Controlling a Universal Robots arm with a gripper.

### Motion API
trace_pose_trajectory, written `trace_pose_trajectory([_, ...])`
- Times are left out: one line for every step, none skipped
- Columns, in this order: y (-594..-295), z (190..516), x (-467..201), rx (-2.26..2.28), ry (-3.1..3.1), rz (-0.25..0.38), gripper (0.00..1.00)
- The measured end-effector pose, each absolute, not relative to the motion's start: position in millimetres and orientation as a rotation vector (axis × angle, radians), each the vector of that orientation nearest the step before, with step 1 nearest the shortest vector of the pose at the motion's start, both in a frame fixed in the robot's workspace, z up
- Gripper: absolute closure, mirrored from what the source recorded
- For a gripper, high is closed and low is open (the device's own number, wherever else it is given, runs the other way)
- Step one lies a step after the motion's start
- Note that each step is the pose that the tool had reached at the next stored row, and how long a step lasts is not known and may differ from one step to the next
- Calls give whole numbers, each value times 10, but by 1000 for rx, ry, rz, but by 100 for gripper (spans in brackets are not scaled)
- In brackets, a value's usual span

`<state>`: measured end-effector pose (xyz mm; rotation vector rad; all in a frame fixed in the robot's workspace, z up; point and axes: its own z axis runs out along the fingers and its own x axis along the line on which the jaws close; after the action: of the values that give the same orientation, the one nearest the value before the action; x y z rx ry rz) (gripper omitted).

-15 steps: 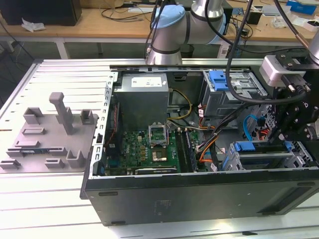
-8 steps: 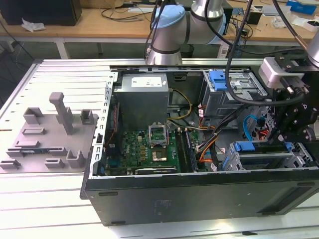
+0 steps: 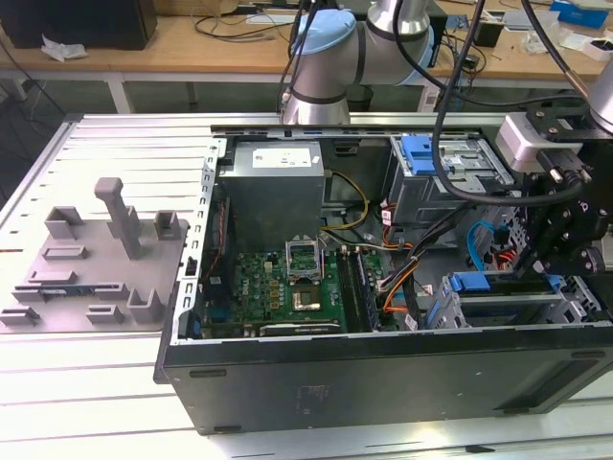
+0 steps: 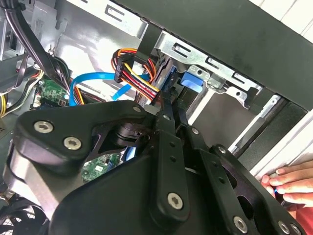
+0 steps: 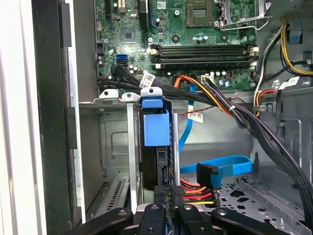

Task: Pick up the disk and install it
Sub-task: 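Insert the first disk wire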

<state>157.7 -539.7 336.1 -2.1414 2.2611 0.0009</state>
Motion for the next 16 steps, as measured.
trace_pose_trajectory([-5397, 3361, 1576, -2141, 2261, 1, 84])
trace_pose_trajectory([-5397, 3361, 1576, -2141, 2261, 1, 84])
trace_pose_trajectory([-5397, 3361, 1577, -2141, 2261, 1, 84])
trace_pose_trajectory([-5397, 3361, 1576, -2141, 2261, 1, 84])
trace_pose_trajectory([-5397, 3361, 1576, -2141, 2261, 1, 84])
trace_pose_trajectory([-5397, 3360, 1576, -2141, 2261, 1, 84])
trace_pose_trajectory([-5397, 3360, 1576, -2141, 2261, 1, 84])
trace_pose_trajectory([-5396, 3356, 1575, -2141, 2261, 3, 83])
trace_pose_trajectory([-5396, 3353, 1575, -2141, 2261, 3, 83])
trace_pose_trajectory([-5396, 3353, 1575, -2141, 2261, 3, 83])
trace_pose_trajectory([-5396, 3358, 1575, -2141, 2261, 2, 76])
trace_pose_trajectory([-5397, 3361, 1575, -2141, 2261, 1, 76])
trace_pose_trajectory([-5397, 3369, 1575, -2141, 2261, 1, 76])
trace_pose_trajectory([-5396, 3384, 1575, -2142, 2261, 1, 76])
trace_pose_trajectory([-5396, 3399, 1575, -2141, 2261, 1, 76])
trace_pose_trajectory([-5395, 3434, 1575, -2141, 2261, 1, 76])
